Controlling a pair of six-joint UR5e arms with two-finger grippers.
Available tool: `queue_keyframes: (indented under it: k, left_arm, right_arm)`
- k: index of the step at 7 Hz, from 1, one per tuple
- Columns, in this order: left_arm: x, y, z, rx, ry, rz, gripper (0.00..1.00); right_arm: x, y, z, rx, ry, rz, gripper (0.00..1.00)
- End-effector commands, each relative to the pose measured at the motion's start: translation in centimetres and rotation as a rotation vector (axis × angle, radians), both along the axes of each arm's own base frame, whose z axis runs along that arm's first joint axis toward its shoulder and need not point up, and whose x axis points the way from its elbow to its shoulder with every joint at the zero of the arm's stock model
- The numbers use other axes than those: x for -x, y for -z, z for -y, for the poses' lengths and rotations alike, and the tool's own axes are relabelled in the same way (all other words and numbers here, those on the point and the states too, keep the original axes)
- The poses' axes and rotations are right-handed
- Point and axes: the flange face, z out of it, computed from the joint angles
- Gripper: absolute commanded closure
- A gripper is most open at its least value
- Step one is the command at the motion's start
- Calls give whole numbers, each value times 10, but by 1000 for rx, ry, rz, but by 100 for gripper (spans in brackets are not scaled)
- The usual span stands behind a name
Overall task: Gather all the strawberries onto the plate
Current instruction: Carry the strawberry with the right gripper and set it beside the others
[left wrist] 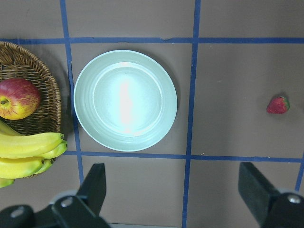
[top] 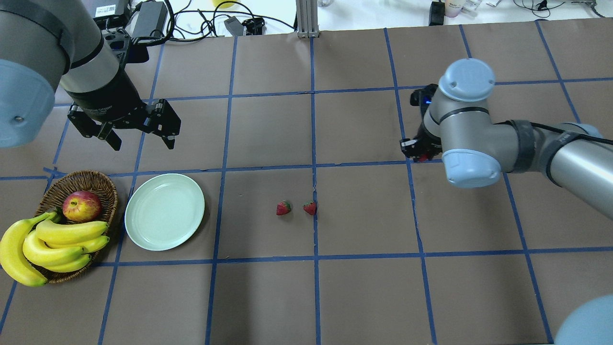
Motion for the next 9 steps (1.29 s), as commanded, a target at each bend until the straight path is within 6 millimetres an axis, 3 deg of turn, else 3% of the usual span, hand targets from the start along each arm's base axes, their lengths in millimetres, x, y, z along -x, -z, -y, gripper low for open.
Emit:
queue_keyframes:
  k: [1,4,5,8,9]
  left_arm:
    - [-1,-3,-1,6,0,3,0]
    - [-5,0,0,1,-10,1,0]
    - [-5,-5,-2,-2,-9,6,0]
    - [-22,5,3,-27,-44,-7,0]
    - [-23,11,6,-40,-47,-5,0]
  right_arm:
    - [-115,-37,-17,18,-28,36,80]
    - [-270,-9,-63,-2,99,78,80]
    - [-308,3,-78,-8,103,81,80]
    - [-325,18,-90,-46,85,140,80]
    - [-321,37,-94,-65,90,110,63]
